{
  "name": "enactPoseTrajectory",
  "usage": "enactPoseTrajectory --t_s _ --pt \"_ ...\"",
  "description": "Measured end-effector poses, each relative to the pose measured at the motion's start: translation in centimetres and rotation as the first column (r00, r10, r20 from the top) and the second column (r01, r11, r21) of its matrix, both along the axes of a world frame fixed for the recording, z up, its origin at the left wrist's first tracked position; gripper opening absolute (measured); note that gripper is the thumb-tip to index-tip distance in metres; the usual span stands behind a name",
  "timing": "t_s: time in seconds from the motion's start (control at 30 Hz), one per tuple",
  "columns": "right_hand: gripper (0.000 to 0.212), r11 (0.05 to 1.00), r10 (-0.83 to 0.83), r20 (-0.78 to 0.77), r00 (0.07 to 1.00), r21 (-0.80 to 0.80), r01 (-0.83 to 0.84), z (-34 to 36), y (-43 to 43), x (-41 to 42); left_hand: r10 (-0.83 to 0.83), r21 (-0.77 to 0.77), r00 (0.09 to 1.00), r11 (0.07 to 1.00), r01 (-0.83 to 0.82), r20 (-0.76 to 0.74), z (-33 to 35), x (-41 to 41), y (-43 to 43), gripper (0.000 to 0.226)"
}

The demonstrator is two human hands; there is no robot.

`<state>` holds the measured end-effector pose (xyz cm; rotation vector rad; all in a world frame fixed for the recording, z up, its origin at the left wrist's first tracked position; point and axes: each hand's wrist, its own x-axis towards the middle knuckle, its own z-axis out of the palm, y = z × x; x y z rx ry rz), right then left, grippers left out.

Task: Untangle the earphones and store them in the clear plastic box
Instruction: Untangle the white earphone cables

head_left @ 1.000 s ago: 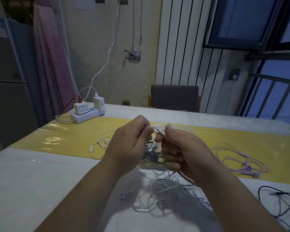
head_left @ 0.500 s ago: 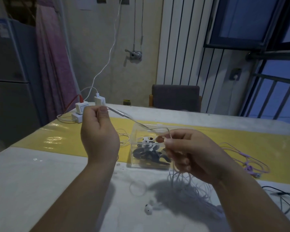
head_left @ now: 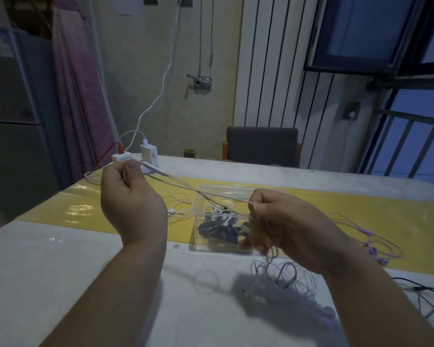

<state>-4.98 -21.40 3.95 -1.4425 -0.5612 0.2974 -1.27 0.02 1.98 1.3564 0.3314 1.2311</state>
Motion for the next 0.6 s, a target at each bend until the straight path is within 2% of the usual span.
enactPoseTrajectory --t_s 0.1,0.23,0.3,0.37,0.47,0.6 --pt "0.012 0.996 -0.060 -0.041 0.997 0.065 0.062 0.3 0.0 -0.1 -0.023 -0.035 1.000 0.999 0.023 0.003 0.2 -0.1 0.0 0.016" --pt "0.014 0.978 -0.173 -0.003 0.985 0.121 0.172 0.3 0.2 0.1 -0.058 -0.069 0.998 0.996 0.057 -0.005 0.8 -0.8 -0.7 0.033" --pt "0.020 0.972 -0.206 0.027 0.978 0.125 0.201 0.2 0.6 0.2 -0.048 0.020 0.998 0.999 0.048 -0.028 0.8 -0.9 -0.8 0.028" --pt "0.021 0.966 -0.230 0.050 0.972 0.128 0.223 0.0 0.9 0.3 0.010 0.173 1.000 0.985 -0.005 -0.029 0.5 -0.9 -0.8 0.023" --pt "0.020 0.961 -0.261 0.087 0.961 0.118 0.251 -0.3 1.1 0.4 0.179 0.419 0.984 0.894 -0.162 -0.002 0.1 -1.1 -1.4 0.021" --pt "0.015 0.955 -0.277 0.093 0.956 0.134 0.263 -0.4 1.4 0.3 0.289 0.508 0.956 0.818 -0.270 0.042 0.0 -1.6 -2.4 0.013"
